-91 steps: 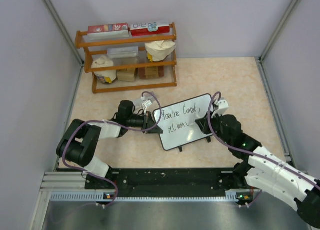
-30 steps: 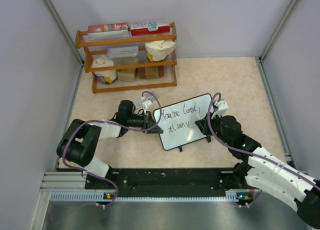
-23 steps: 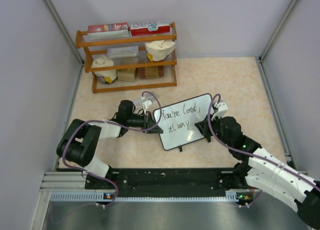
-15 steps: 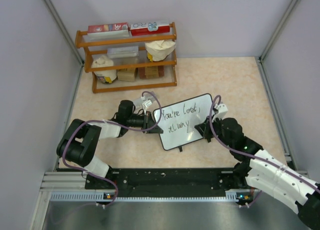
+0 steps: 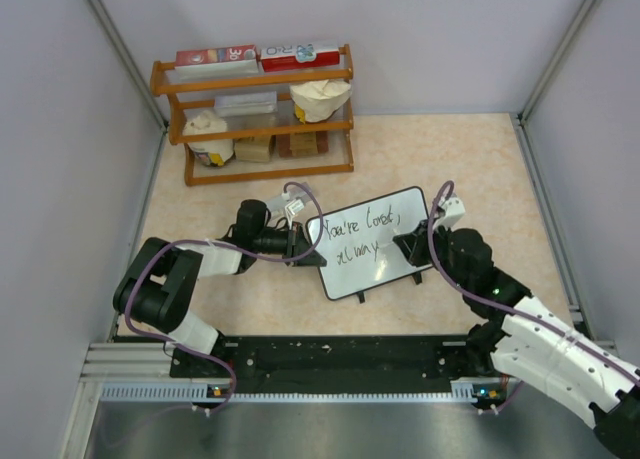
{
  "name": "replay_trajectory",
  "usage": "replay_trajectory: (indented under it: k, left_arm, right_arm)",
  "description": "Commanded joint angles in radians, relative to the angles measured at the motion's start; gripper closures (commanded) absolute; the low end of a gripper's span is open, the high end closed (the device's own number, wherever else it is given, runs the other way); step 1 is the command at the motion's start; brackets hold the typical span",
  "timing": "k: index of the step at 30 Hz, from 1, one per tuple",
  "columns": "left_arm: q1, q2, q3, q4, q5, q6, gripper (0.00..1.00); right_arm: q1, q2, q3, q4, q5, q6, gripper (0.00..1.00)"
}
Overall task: Write a sentence on the whiteboard
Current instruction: Write a sentence at the center of the board.
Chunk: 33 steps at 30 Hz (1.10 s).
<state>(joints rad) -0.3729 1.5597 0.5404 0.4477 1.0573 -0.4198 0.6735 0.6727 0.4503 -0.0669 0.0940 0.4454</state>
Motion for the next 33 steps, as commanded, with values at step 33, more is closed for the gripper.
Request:
replay_trajectory:
  k: [33]
  left_arm:
    - [-0.008,-0.006,-0.005,-0.023,-0.011,0.042,1.00]
  right_arm:
    - [-0.106,0.122,0.064,0.127,-0.036,-0.008,1.00]
